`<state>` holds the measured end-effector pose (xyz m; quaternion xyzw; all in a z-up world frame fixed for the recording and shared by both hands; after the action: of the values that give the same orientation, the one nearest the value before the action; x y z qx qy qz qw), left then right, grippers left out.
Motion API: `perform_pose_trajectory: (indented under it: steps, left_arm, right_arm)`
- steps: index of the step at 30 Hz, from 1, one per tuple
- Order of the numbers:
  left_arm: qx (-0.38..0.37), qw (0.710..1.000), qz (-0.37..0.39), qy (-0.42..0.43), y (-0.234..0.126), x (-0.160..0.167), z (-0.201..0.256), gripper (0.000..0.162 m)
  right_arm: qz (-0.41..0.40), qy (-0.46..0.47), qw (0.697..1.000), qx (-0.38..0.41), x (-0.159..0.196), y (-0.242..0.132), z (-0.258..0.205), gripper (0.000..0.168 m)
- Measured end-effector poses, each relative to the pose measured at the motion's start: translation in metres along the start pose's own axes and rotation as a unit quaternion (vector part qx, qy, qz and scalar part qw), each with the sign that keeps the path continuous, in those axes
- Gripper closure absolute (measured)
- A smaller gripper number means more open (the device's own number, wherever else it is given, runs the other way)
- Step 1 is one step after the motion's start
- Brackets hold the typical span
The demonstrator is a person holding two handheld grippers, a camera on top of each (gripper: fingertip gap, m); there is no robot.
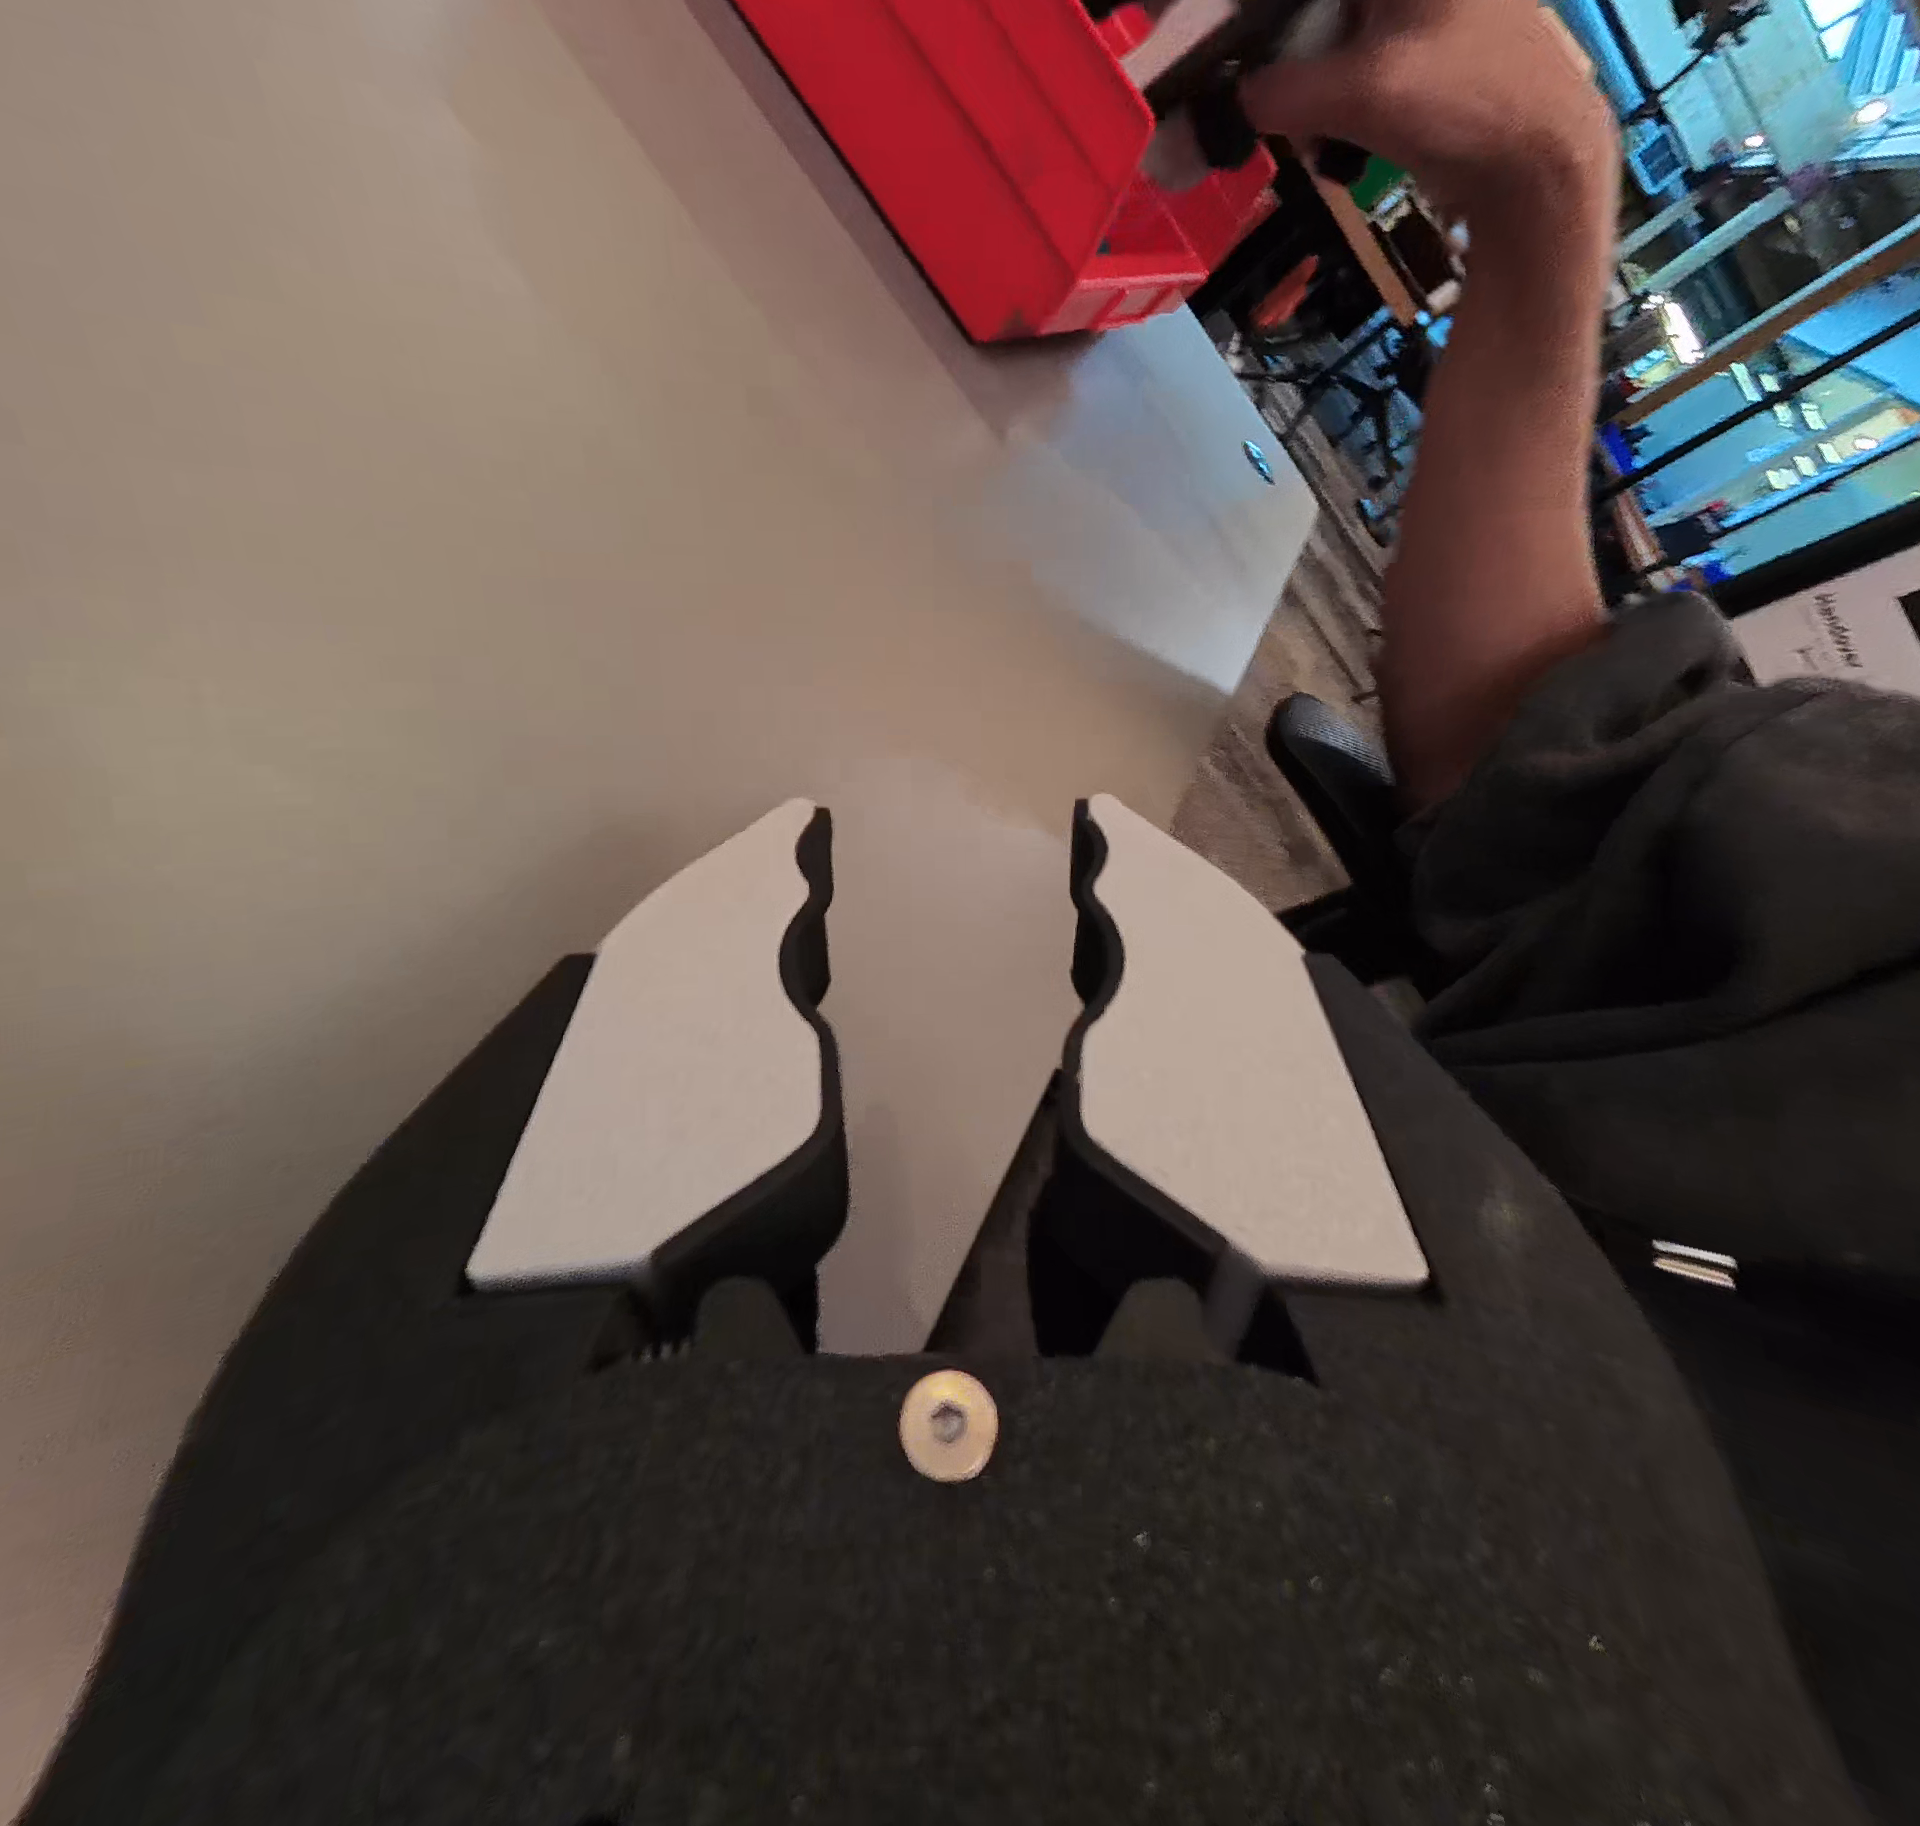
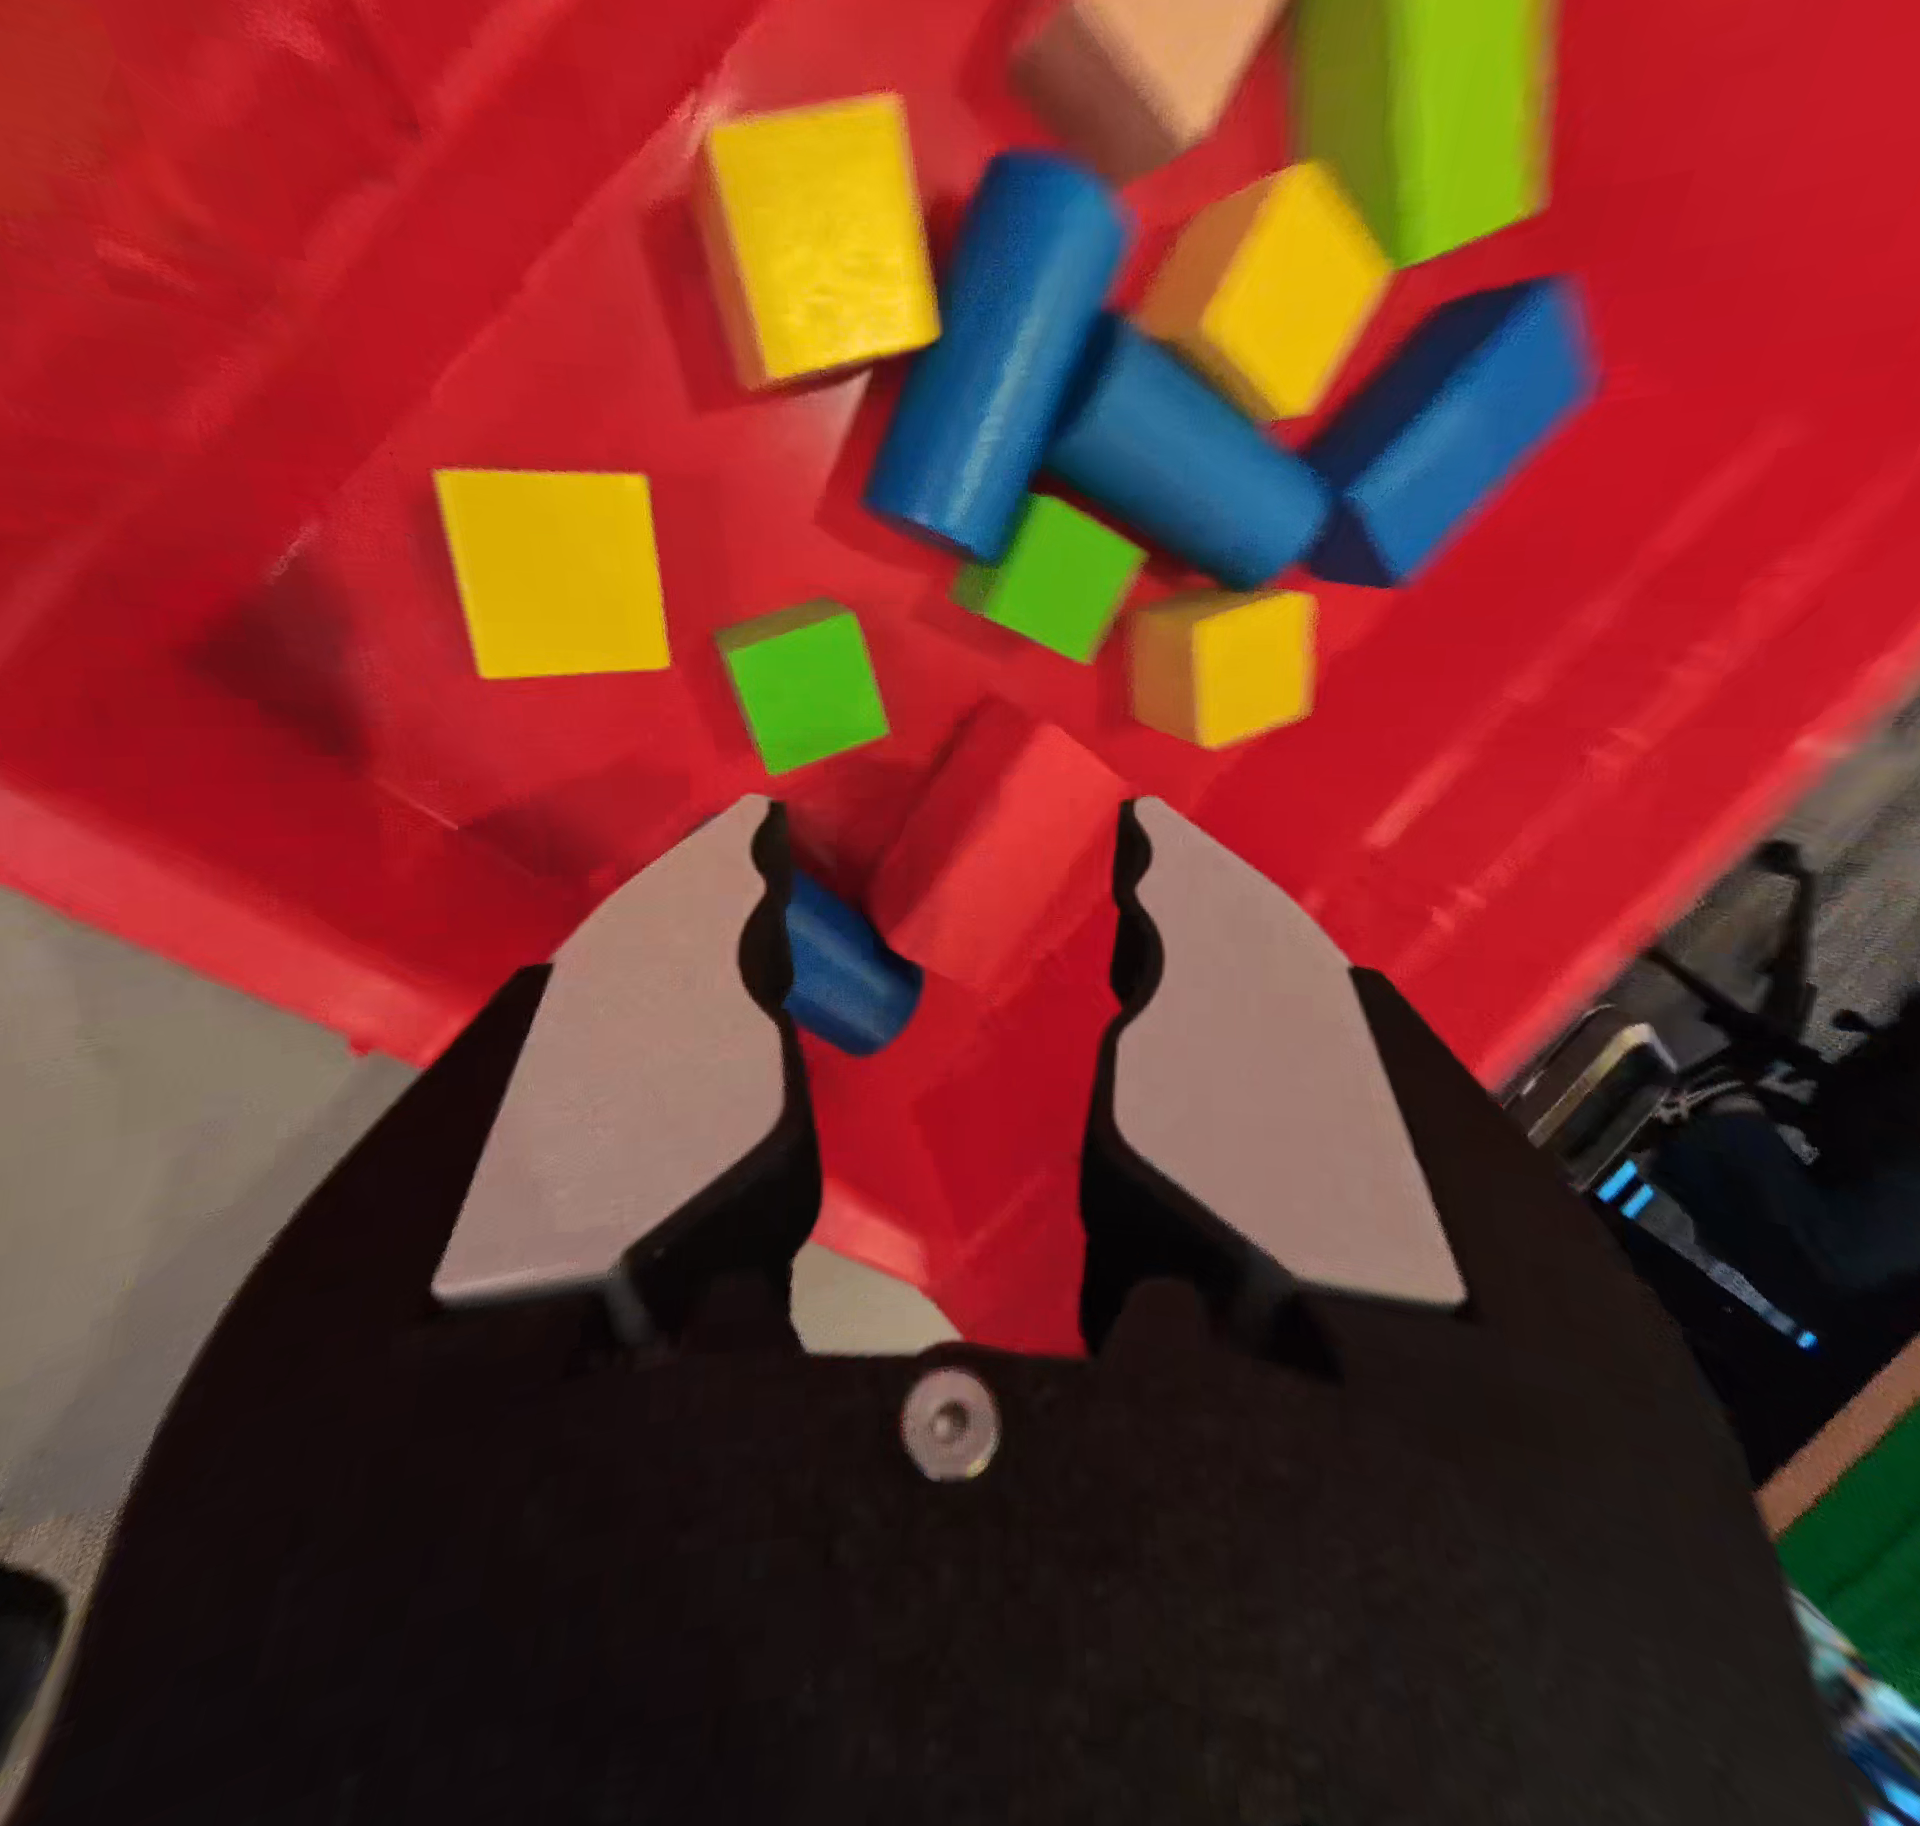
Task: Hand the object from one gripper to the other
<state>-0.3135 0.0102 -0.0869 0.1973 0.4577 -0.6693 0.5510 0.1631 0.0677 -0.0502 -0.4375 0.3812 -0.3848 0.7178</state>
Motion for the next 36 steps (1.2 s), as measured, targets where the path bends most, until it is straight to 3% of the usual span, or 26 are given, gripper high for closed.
perform_pose_trajectory:
  steps: [5, 7, 10, 15, 20, 27, 29, 33, 36]
  left_arm:
    - [-0.103, 0.991, 0.022, 0.079, -0.037, -0.025, -0.004, 0.117]
    - [-0.184, 0.978, 0.020, 0.094, -0.062, -0.046, -0.017, 0.117]
    - [-0.291, 0.953, -0.052, 0.061, -0.090, -0.077, -0.049, 0.111]
    - [-0.333, 0.927, -0.167, -0.033, -0.088, -0.114, -0.122, 0.105]
    - [-0.344, 0.908, -0.208, -0.121, -0.066, -0.130, -0.182, 0.106]
    - [-0.338, 0.896, -0.247, -0.146, -0.039, -0.120, -0.205, 0.111]
    - [-0.341, 0.891, -0.261, -0.149, -0.038, -0.116, -0.210, 0.104]
    - [-0.390, 0.862, -0.303, -0.114, -0.040, -0.110, -0.215, 0.120]
    - [-0.374, 0.867, -0.317, -0.095, -0.042, -0.109, -0.214, 0.122]
  right_arm:
    - [0.226, 0.064, 0.972, -0.012, 0.026, -0.072, -0.030, 0.108]
    - [0.317, 0.101, 0.937, -0.107, 0.044, -0.080, -0.069, 0.109]
    - [0.388, 0.145, 0.878, -0.238, 0.071, -0.075, -0.127, 0.110]
    - [0.412, 0.140, 0.869, -0.236, 0.095, -0.063, -0.175, 0.112]
    - [0.414, 0.119, 0.870, -0.239, 0.094, -0.064, -0.181, 0.109]
    - [0.410, 0.122, 0.868, -0.252, 0.096, -0.060, -0.181, 0.109]
    - [0.406, 0.126, 0.868, -0.256, 0.098, -0.058, -0.181, 0.109]
    - [0.405, 0.130, 0.865, -0.266, 0.098, -0.057, -0.180, 0.109]
    - [0.403, 0.131, 0.865, -0.268, 0.098, -0.057, -0.180, 0.109]
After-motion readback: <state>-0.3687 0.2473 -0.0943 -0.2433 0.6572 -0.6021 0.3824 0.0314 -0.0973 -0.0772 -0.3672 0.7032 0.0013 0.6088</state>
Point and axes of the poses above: each gripper's, where its closed fingertips meet, y out along the fingers, x out of its underside, z = x × y across the jaws, the point moved 10 cm from there along -y, back along the fingers, and after that the axes turned 9 degrees about y, right-handed, at the moved point
